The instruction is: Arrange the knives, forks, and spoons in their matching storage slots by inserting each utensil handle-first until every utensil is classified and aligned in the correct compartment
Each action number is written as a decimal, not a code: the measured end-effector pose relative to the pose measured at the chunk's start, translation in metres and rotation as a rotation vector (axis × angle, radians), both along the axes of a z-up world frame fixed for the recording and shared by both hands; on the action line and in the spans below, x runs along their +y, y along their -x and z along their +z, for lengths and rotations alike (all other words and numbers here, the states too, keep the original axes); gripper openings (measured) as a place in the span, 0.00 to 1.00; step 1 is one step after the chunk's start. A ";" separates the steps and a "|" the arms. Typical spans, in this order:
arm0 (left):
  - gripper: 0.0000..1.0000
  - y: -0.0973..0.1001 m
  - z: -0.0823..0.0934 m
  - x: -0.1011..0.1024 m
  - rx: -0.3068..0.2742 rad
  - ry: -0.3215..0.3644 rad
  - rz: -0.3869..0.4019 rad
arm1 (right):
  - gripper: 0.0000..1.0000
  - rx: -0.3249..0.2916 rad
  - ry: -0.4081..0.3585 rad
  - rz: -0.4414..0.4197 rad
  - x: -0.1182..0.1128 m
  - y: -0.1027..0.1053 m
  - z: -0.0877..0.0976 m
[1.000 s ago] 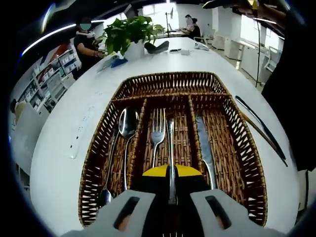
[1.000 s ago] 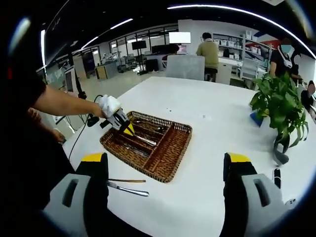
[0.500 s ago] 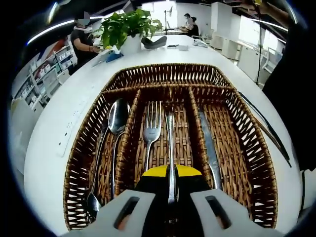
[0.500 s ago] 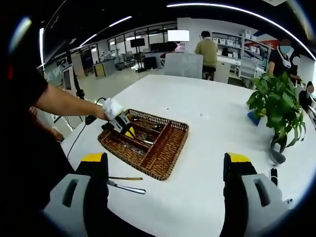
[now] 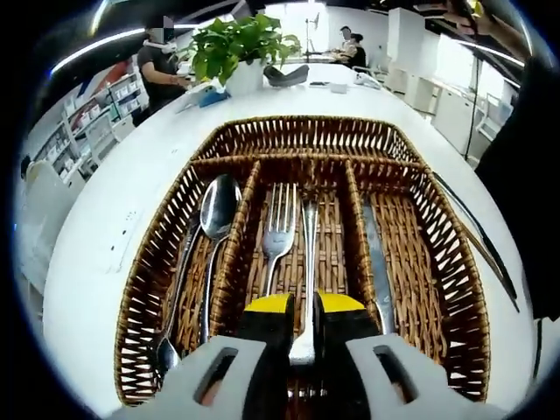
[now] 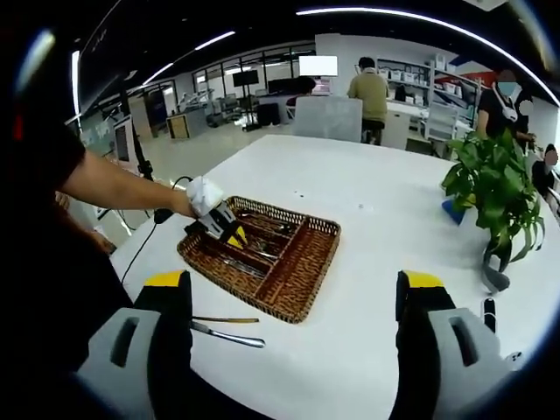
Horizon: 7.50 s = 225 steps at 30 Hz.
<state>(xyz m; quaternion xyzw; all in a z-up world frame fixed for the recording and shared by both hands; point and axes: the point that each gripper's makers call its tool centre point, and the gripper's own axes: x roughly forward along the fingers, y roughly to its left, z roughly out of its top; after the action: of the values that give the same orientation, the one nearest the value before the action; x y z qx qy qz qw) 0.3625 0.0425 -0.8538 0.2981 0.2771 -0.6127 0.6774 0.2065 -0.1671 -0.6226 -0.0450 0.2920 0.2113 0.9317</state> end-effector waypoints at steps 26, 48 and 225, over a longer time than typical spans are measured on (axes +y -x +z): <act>0.98 -0.001 0.143 0.063 -0.032 0.331 0.452 | 1.00 -0.100 -0.041 0.030 0.015 -0.014 0.019; 0.99 0.066 0.245 0.132 -0.123 0.397 0.664 | 1.00 -0.118 -0.016 0.095 0.034 -0.016 0.016; 0.99 0.121 0.237 0.189 -0.186 0.331 0.725 | 0.04 0.174 0.059 0.080 0.073 -0.038 -0.103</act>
<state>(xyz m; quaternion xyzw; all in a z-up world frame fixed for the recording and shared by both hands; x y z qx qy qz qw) 0.2416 0.2318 -0.6171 0.1224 0.1996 -0.3411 0.9104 0.2447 -0.0936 -0.7257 -0.0655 0.3758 0.2427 0.8919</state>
